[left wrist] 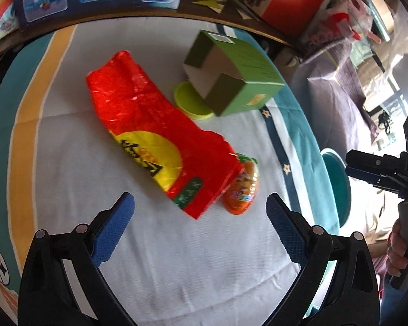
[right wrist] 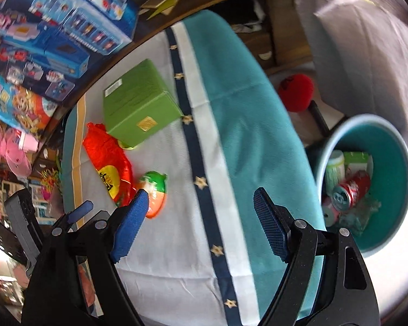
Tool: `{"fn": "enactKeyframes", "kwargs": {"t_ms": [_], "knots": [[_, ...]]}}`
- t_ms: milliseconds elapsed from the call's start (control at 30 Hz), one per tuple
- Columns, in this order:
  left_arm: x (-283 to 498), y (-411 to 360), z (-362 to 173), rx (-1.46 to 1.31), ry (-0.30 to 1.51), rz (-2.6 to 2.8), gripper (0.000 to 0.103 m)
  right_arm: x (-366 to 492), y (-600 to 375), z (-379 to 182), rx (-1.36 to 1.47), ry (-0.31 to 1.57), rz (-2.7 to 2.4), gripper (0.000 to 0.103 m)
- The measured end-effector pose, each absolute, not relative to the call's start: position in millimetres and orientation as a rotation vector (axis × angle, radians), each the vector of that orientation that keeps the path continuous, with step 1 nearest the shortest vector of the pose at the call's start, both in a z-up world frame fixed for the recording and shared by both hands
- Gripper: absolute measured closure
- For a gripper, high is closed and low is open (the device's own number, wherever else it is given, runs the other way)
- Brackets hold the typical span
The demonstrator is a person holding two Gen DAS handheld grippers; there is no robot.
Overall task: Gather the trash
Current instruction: 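Move both tools back over the table toward the green box and red wrapper, then grasp the green box with the right tool while the left tool grasps the red wrapper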
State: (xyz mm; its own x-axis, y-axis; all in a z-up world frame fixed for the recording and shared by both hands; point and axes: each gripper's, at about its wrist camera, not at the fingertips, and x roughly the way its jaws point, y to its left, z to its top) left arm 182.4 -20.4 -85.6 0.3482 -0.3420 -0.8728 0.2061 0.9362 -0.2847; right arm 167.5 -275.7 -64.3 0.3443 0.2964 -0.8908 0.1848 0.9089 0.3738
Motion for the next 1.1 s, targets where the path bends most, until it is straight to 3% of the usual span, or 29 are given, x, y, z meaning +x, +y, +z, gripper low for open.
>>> {"fn": "enactKeyframes", "kwargs": {"t_ms": [100,567,967,1033,1100], "knots": [[190,2,-90,-0.164,1.163,-0.326,0.006,189,-249,-57,0.387,1.229,0.088,0.023],[230,56,-108,-0.229,1.164,-0.268,0.006,297,-138,-54,-0.014,1.243,0.051,0.023],[241,58,-117,-0.220,1.166,-0.277,0.005,321,-135,-82,-0.149,1.246,-0.073,0.019],[241,56,-117,-0.219,1.164,-0.280,0.004,319,-145,-82,-0.127,1.239,-0.078,0.024],[242,52,-117,-0.208,1.163,-0.284,0.004,315,-154,-79,-0.111,1.212,-0.077,0.037]]}}
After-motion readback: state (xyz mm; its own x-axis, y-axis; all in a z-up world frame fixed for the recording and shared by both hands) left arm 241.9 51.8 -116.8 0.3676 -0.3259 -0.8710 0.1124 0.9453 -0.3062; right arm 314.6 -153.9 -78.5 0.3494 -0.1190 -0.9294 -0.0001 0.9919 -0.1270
